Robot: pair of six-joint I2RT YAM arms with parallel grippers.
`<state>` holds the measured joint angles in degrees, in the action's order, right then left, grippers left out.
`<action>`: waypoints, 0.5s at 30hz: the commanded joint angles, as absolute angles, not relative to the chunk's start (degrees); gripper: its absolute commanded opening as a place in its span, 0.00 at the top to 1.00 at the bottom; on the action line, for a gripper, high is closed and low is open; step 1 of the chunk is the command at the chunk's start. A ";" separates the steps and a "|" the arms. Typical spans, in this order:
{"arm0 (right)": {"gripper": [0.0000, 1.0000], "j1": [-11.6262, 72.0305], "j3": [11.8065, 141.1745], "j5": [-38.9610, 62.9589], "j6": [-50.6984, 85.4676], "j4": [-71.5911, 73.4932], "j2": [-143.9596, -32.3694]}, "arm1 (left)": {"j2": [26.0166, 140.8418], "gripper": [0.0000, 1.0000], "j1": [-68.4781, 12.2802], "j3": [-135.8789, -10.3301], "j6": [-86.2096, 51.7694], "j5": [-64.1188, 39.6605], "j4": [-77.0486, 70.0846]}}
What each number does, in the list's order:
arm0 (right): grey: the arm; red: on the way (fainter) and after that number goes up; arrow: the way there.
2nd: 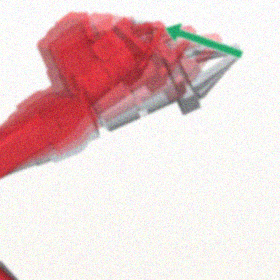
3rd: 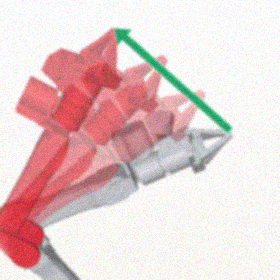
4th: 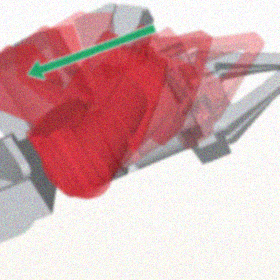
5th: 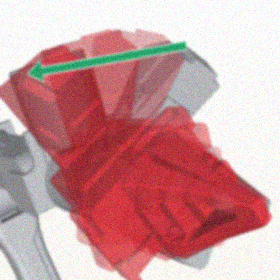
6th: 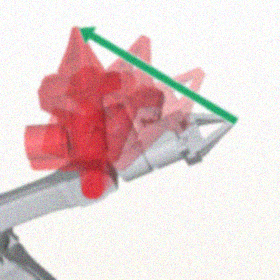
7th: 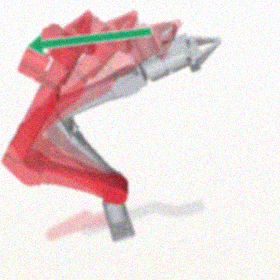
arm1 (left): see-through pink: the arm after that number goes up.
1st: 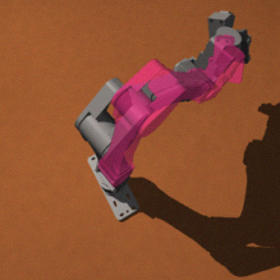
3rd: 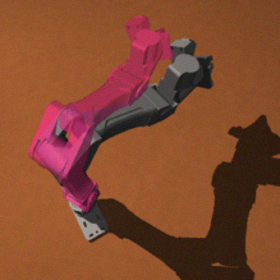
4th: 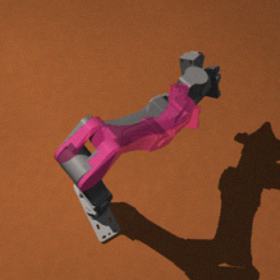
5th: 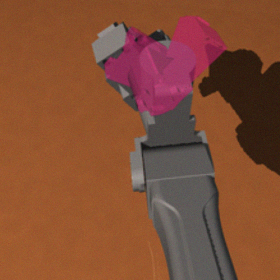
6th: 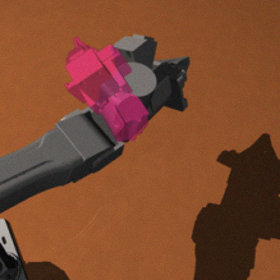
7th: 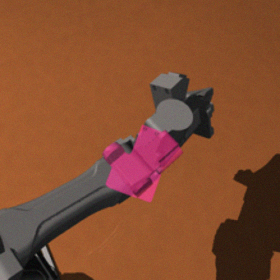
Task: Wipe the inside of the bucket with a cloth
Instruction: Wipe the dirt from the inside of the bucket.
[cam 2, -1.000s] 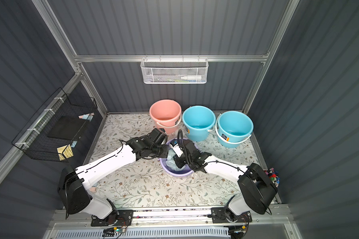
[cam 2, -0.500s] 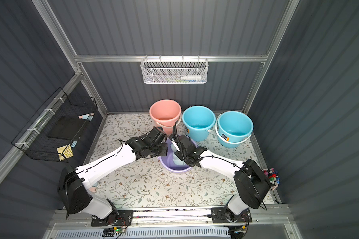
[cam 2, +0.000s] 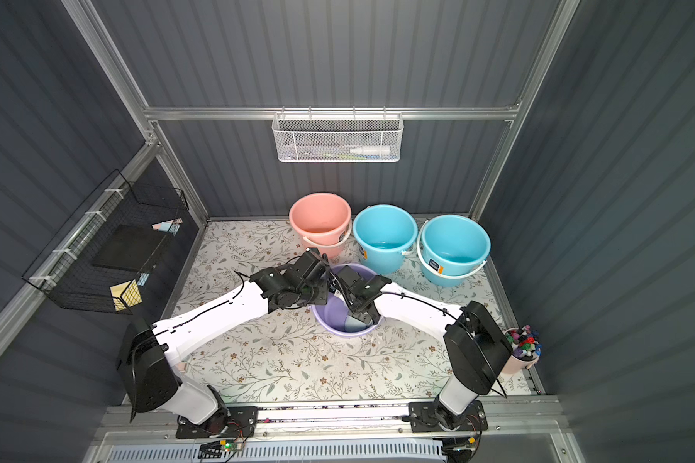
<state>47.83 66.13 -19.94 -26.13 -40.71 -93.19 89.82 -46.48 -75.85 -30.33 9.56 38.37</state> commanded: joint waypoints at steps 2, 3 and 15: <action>1.00 45.01 66.85 -8.71 -24.97 -57.30 -93.46 | 89.31 1.00 -45.02 -77.23 -29.96 13.79 44.52; 1.00 44.71 67.12 -5.20 -24.52 -57.82 -93.56 | 89.31 1.00 -45.09 -77.30 -29.89 13.69 44.45; 1.00 41.97 66.32 27.40 -12.50 -42.61 -98.12 | 88.47 1.00 -45.07 -77.22 -29.89 12.87 43.53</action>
<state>42.52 67.66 17.50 -17.15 -44.47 -97.38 89.91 -46.26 -75.99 -30.35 9.02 40.66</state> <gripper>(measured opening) 0.068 0.119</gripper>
